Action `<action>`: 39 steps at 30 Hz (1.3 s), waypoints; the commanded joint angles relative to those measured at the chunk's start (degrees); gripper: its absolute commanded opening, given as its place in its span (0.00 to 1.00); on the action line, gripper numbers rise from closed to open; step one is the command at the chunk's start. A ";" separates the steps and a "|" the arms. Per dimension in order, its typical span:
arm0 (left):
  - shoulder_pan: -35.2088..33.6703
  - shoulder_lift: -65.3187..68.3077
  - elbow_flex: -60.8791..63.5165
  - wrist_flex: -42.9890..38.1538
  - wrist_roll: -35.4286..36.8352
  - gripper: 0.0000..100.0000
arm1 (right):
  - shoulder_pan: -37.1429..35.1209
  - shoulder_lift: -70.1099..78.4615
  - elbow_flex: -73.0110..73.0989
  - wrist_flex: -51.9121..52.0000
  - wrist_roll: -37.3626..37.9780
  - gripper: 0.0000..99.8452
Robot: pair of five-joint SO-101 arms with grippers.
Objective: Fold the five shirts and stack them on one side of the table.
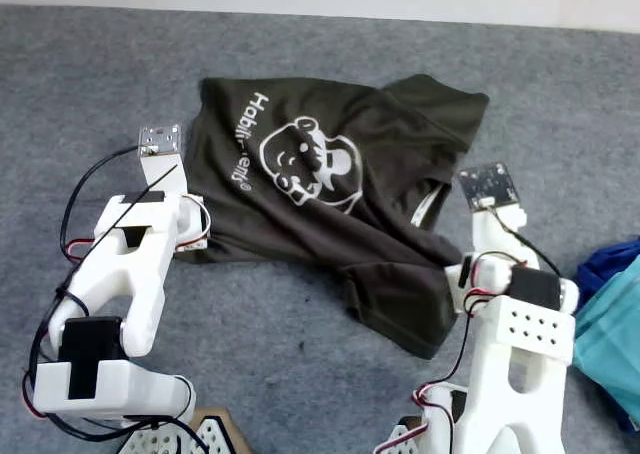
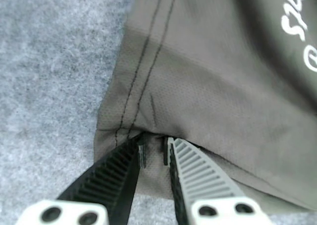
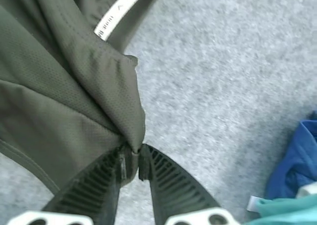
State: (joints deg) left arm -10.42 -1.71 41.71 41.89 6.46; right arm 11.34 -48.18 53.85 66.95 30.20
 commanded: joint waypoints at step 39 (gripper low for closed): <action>4.09 -43.74 16.66 12.04 -0.44 0.10 | -1.80 17.54 -19.03 21.76 2.11 0.22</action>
State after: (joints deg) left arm -5.32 -41.54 57.63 53.67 6.37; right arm 11.25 -27.60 34.86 87.52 33.45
